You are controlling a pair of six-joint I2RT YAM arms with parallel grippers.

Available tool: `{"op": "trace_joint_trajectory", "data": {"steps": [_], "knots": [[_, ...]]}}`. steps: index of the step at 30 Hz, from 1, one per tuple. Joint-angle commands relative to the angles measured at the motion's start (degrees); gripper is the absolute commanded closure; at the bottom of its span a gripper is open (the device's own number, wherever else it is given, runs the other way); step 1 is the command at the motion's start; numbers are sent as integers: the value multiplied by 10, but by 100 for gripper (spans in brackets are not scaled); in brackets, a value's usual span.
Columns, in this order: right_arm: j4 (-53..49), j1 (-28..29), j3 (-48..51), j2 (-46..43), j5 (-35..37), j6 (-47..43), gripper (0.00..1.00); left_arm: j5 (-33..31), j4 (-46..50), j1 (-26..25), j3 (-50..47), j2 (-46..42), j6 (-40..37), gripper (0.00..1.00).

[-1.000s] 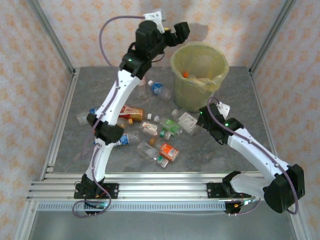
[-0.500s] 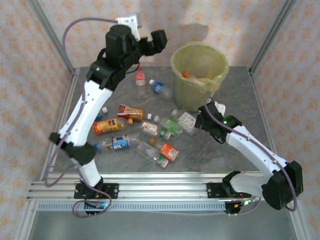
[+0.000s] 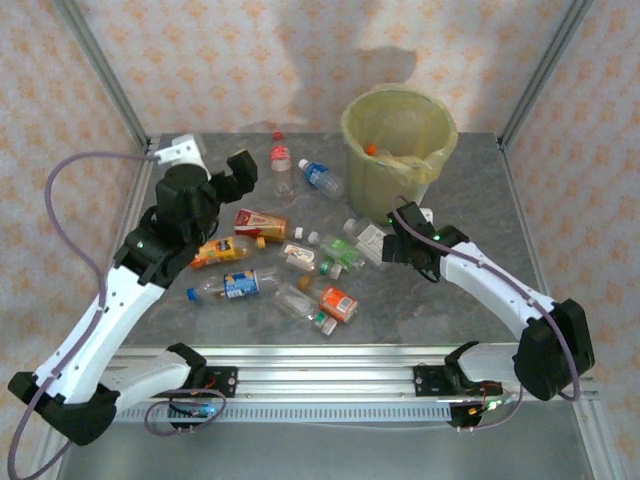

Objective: Put the plastic bottles in the bin

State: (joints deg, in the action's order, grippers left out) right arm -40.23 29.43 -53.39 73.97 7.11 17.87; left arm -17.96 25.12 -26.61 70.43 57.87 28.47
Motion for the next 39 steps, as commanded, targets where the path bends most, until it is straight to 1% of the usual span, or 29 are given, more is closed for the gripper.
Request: {"op": "trace_joint_trajectory", "data": {"steps": [1,4,10,14,15,16,19,23,28,33,36,39], "knots": [[8,-3,-21,23,-5,-37,9,-90,62,7,-53,-29,53,0],[11,-3,-29,43,-12,-55,10,-95,87,7,-99,-52,78,0],[22,-3,-43,82,-37,-85,11,-22,72,7,-189,-62,128,0],[34,-3,-53,105,-51,-97,11,5,37,6,-231,-62,159,0],[39,-3,-55,111,-54,-104,10,8,26,6,-239,-62,162,0],[44,-3,-58,115,-54,-109,0,10,18,6,-246,-61,165,0],[57,-6,-64,125,-35,-112,1,6,13,6,-250,-60,167,0],[79,-9,-71,142,-39,-130,1,-3,17,6,-247,-61,164,0],[95,-12,-84,177,-66,-177,1,-4,17,6,-246,-61,163,0],[103,-24,-97,189,-94,-216,1,-6,19,7,-244,-59,163,0],[105,-35,-101,194,-89,-226,1,-6,19,6,-244,-58,163,0],[107,-47,-103,200,-112,-233,1,-6,19,6,-244,-56,164,0]]}}
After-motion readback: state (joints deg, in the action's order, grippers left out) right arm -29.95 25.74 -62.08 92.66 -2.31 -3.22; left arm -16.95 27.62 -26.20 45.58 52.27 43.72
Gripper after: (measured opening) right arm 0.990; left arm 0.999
